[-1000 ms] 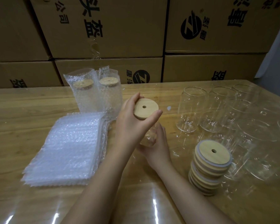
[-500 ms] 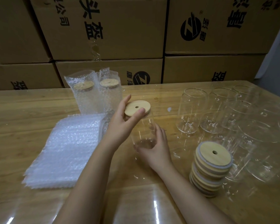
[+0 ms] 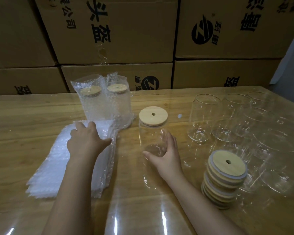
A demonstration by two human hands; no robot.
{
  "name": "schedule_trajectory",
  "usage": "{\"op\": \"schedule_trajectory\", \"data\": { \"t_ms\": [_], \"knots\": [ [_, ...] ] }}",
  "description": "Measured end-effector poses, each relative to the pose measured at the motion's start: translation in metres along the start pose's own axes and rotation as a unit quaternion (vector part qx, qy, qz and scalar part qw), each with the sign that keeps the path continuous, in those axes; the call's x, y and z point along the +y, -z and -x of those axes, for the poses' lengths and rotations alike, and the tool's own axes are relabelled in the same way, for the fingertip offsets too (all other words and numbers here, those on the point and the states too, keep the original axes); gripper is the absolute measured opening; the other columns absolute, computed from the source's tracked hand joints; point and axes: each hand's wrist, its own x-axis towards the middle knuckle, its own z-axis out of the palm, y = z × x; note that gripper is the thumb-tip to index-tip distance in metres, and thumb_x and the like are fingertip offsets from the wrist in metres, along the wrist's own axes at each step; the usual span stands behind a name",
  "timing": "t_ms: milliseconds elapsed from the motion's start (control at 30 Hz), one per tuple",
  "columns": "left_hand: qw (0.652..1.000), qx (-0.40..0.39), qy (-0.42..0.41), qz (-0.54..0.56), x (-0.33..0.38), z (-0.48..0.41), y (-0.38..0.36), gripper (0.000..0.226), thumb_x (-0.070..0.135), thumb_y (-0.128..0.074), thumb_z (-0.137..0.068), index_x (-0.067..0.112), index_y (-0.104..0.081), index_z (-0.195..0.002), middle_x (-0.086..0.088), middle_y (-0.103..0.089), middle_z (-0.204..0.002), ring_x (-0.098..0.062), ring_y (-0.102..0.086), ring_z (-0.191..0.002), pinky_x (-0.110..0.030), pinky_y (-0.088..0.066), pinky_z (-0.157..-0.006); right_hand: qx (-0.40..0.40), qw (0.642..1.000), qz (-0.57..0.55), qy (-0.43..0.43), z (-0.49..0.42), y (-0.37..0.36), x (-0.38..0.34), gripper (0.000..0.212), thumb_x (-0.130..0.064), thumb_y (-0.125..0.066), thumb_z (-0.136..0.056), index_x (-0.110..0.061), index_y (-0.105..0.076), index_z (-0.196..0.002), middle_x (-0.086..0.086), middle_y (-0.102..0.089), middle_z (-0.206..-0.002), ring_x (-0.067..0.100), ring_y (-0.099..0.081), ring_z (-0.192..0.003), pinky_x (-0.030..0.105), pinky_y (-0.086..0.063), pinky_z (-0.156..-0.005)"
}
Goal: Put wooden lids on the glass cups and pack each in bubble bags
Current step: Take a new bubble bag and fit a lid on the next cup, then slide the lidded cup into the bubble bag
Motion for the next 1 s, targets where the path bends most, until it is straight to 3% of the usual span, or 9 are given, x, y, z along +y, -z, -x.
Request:
{"op": "schedule_trajectory", "data": {
  "t_ms": [200, 367, 533, 600, 667, 733, 800, 867, 1000],
  "knots": [
    [0.996, -0.053, -0.007, 0.076, -0.011, -0.008, 0.004, 0.052, 0.032, -0.069, -0.085, 0.016, -0.049, -0.13, -0.011, -0.052, -0.123, -0.026, -0.059, -0.093, -0.034, -0.043, -0.069, -0.009, 1.0, 0.006, -0.015, -0.001, 0.0, 0.001, 0.094, -0.017, -0.086, -0.066, -0.024, -0.033, -0.144, -0.013, -0.038, -0.131, 0.003, -0.04, -0.126, 0.034, -0.037, -0.109],
    [0.994, -0.059, -0.027, 0.086, -0.017, -0.011, 0.011, 0.016, 0.022, -0.068, -0.086, 0.01, -0.059, -0.079, -0.007, -0.062, -0.075, -0.019, -0.052, -0.064, -0.028, -0.035, -0.056, -0.018, 0.999, 0.013, -0.032, 0.0, 0.002, 0.002, 0.097, -0.02, -0.085, -0.069, -0.026, -0.027, -0.147, -0.012, -0.036, -0.139, 0.006, -0.037, -0.132, 0.034, -0.034, -0.112],
    [0.988, 0.005, -0.037, 0.151, -0.015, -0.006, 0.032, 0.013, 0.025, -0.063, -0.089, 0.019, -0.056, -0.079, 0.001, -0.06, -0.078, -0.02, -0.053, -0.073, -0.031, -0.038, -0.062, -0.024, 0.998, 0.05, -0.017, 0.004, -0.001, 0.0, 0.1, -0.026, -0.079, -0.077, -0.024, -0.013, -0.152, -0.002, -0.031, -0.152, 0.007, -0.035, -0.133, 0.036, -0.033, -0.112],
    [0.977, 0.058, -0.071, 0.194, -0.01, 0.002, 0.041, 0.008, 0.025, -0.06, -0.09, 0.021, -0.058, -0.083, 0.003, -0.061, -0.084, -0.019, -0.055, -0.074, -0.032, -0.042, -0.062, -0.022, 0.999, 0.039, -0.016, 0.007, -0.001, -0.002, 0.098, -0.027, -0.076, -0.079, -0.026, -0.011, -0.152, -0.003, -0.027, -0.155, 0.001, -0.032, -0.131, 0.027, -0.032, -0.111],
    [0.965, 0.094, -0.116, 0.213, -0.004, 0.011, 0.05, 0.003, 0.025, -0.058, -0.092, 0.024, -0.061, -0.091, 0.007, -0.062, -0.088, -0.021, -0.059, -0.082, -0.038, -0.05, -0.071, -0.013, 0.999, 0.029, -0.017, 0.01, -0.002, -0.005, 0.093, -0.032, -0.073, -0.082, -0.027, -0.011, -0.152, -0.006, -0.024, -0.155, -0.013, -0.027, -0.125, 0.006, -0.026, -0.101],
    [0.959, 0.115, -0.146, 0.216, 0.002, 0.019, 0.058, 0.004, 0.026, -0.056, -0.094, 0.028, -0.06, -0.095, 0.008, -0.064, -0.092, -0.021, -0.061, -0.087, -0.042, -0.053, -0.075, 0.026, 0.998, 0.046, 0.016, 0.015, -0.001, -0.013, 0.081, -0.04, -0.064, -0.086, -0.025, -0.017, -0.15, -0.006, -0.027, -0.152, -0.028, -0.023, -0.117, -0.006, -0.023, -0.09],
    [0.947, 0.123, -0.169, 0.242, 0.008, 0.025, 0.064, 0.007, 0.024, -0.056, -0.094, 0.029, -0.06, -0.096, 0.008, -0.066, -0.095, -0.021, -0.062, -0.089, -0.043, -0.053, -0.076, 0.102, 0.984, 0.088, 0.114, 0.02, 0.0, -0.022, 0.065, -0.043, -0.051, -0.089, -0.021, -0.028, -0.146, -0.003, -0.032, -0.146, -0.02, -0.024, -0.125, 0.003, -0.024, -0.101],
    [0.927, 0.117, -0.197, 0.296, 0.016, 0.032, 0.069, 0.008, 0.02, -0.059, -0.093, 0.026, -0.062, -0.098, 0.007, -0.068, -0.094, -0.02, -0.064, -0.089, -0.045, -0.053, -0.079, 0.155, 0.957, 0.109, 0.22, 0.024, 0.002, -0.03, 0.052, -0.035, -0.046, -0.091, -0.02, -0.037, -0.14, -0.006, -0.036, -0.138, 0.001, -0.031, -0.131, 0.024, -0.027, -0.11],
    [0.9, 0.175, -0.247, 0.314, 0.021, 0.045, 0.081, 0.014, 0.016, -0.06, -0.091, 0.018, -0.066, -0.103, 0.007, -0.07, -0.095, -0.018, -0.064, -0.089, -0.045, -0.053, -0.08, 0.126, 0.938, 0.097, 0.308, 0.025, 0.001, -0.053, 0.045, -0.023, -0.05, -0.089, -0.017, -0.043, -0.133, -0.002, -0.042, -0.128, 0.011, -0.042, -0.122, 0.036, -0.041, -0.101]
  ]
}}
